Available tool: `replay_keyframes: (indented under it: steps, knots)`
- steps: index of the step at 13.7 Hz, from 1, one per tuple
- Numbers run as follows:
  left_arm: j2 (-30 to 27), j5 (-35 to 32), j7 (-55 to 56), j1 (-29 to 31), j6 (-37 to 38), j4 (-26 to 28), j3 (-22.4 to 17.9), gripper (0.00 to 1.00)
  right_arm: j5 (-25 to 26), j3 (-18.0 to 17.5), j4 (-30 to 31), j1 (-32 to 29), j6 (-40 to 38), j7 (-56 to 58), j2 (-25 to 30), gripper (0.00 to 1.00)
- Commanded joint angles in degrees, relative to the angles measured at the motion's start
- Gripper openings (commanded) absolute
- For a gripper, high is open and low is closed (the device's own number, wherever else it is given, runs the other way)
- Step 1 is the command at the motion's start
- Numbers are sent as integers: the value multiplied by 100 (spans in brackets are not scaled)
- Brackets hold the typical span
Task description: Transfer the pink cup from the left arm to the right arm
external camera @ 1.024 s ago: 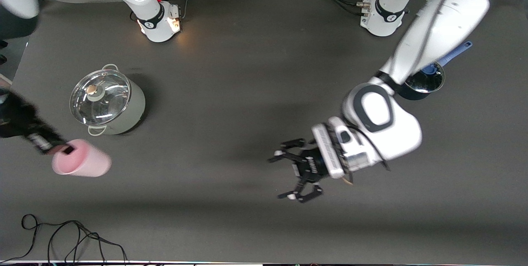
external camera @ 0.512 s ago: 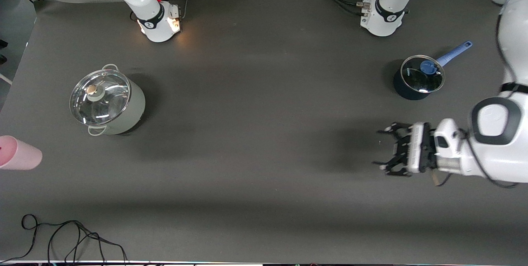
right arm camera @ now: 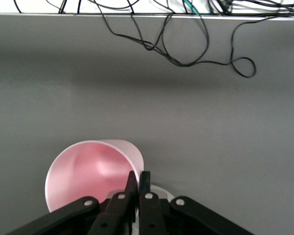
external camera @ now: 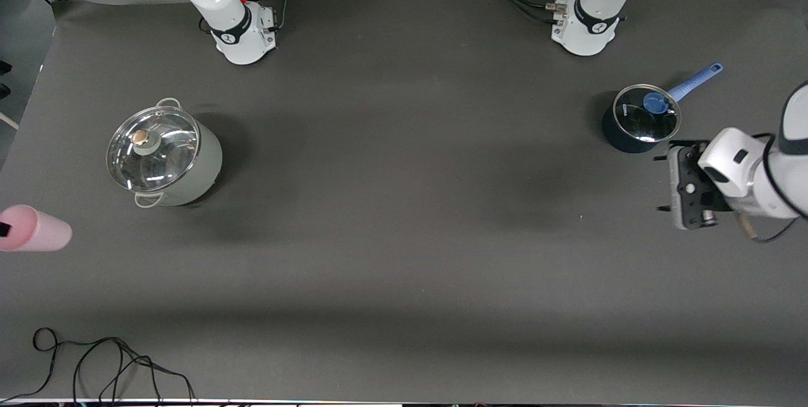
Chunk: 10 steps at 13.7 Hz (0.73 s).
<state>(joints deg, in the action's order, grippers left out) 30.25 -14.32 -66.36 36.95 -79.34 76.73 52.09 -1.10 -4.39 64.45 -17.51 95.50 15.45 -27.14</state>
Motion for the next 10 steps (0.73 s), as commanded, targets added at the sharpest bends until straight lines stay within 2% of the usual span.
replay_keyframes:
  steps: [1,2,3,7,10]
  knots:
    - [-536,-211,963,276,251,202,-94,100,39,-10,582,107,1079,239,-449,0]
    - [-624,-237,1611,339,348,202,-103,100,39,-18,1108,125,1720,213,-406,0]
    - [-712,-298,2548,383,427,176,-103,100,31,-19,1383,134,1917,213,-354,0]
    - [-748,-326,5399,383,656,44,-77,100,92,-10,1500,99,2604,511,-976,0]
    - [-740,-343,7517,322,412,-9,-33,100,101,-10,1535,116,3104,521,-1441,0]
